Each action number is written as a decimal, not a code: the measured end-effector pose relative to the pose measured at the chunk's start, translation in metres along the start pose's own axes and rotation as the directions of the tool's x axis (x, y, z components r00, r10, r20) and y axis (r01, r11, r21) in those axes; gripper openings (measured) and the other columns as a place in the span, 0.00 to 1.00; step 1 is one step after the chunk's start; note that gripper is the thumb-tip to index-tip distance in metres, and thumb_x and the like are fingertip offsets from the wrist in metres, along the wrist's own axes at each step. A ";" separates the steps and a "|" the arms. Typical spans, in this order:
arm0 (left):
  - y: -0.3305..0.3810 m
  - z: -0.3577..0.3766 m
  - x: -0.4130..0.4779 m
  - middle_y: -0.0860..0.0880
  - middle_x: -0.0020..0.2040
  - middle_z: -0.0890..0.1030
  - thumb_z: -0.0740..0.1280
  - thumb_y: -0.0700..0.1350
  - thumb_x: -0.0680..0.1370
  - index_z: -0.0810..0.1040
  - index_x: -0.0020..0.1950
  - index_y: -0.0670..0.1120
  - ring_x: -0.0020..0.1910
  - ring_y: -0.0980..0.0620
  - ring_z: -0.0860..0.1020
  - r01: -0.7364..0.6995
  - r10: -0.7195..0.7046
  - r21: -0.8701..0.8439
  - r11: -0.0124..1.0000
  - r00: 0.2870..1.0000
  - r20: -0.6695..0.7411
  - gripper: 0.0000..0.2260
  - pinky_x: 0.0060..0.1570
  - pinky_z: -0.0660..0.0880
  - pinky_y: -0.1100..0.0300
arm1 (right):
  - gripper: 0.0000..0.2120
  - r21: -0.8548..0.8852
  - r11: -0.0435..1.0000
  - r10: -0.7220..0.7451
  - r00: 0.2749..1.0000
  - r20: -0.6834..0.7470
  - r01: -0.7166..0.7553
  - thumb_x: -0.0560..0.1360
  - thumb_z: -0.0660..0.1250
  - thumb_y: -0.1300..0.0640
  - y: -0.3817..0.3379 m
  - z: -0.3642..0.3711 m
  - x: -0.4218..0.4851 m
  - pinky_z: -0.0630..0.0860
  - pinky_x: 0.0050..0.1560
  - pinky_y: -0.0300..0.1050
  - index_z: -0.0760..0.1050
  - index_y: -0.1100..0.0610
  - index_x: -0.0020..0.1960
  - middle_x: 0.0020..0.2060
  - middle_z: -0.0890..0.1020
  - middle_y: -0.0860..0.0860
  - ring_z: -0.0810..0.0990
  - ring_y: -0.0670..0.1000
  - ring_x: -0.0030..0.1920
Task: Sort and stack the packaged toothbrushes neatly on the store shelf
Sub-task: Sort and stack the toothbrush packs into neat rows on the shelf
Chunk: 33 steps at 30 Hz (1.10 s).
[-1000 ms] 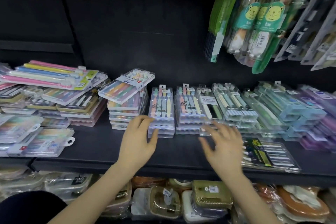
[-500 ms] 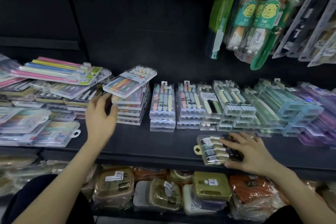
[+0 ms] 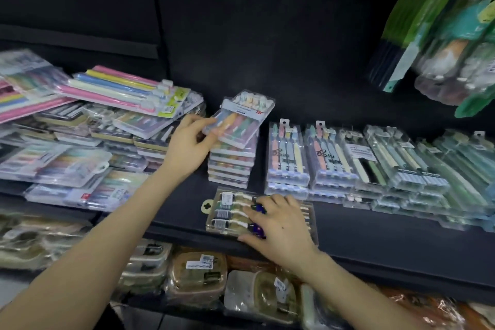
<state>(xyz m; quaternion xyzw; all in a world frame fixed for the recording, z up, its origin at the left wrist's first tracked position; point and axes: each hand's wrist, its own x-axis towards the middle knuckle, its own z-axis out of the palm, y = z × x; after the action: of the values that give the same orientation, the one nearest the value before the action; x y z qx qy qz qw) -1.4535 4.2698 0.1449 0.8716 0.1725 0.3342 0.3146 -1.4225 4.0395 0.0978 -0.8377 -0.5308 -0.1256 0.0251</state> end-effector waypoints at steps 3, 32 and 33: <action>-0.005 -0.011 0.002 0.48 0.54 0.75 0.65 0.44 0.79 0.79 0.62 0.42 0.49 0.52 0.74 -0.064 0.067 -0.056 0.996 0.996 0.065 0.12 0.48 0.66 0.73 | 0.23 0.050 0.999 -0.001 1.000 -0.002 0.001 0.63 0.71 0.33 -0.003 0.001 0.017 0.77 0.43 0.48 0.85 0.49 0.47 0.40 0.83 0.48 0.81 0.52 0.41; -0.154 -0.177 0.099 0.43 0.52 0.78 0.72 0.49 0.72 0.68 0.71 0.42 0.46 0.47 0.77 0.469 -0.448 0.120 0.875 0.879 -0.165 0.30 0.43 0.70 0.55 | 0.10 0.533 0.612 0.554 0.798 0.238 -0.584 0.76 0.67 0.52 -0.086 -0.039 0.287 0.68 0.40 0.42 0.78 0.58 0.51 0.49 0.80 0.54 0.78 0.56 0.50; -0.154 -0.181 0.098 0.46 0.53 0.76 0.73 0.44 0.71 0.67 0.71 0.42 0.40 0.53 0.75 0.488 -0.484 -0.017 0.873 0.859 -0.165 0.30 0.42 0.68 0.57 | 0.15 0.572 0.586 0.566 0.795 0.218 -0.574 0.75 0.68 0.52 -0.084 -0.041 0.284 0.68 0.45 0.41 0.77 0.59 0.59 0.56 0.80 0.54 0.78 0.56 0.56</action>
<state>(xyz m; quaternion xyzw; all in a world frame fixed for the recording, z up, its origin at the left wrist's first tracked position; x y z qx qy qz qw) -1.5226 4.5121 0.1941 0.7732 0.4161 0.3124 0.3625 -1.3902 4.3200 0.1974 -0.9085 -0.2455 0.0728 0.3303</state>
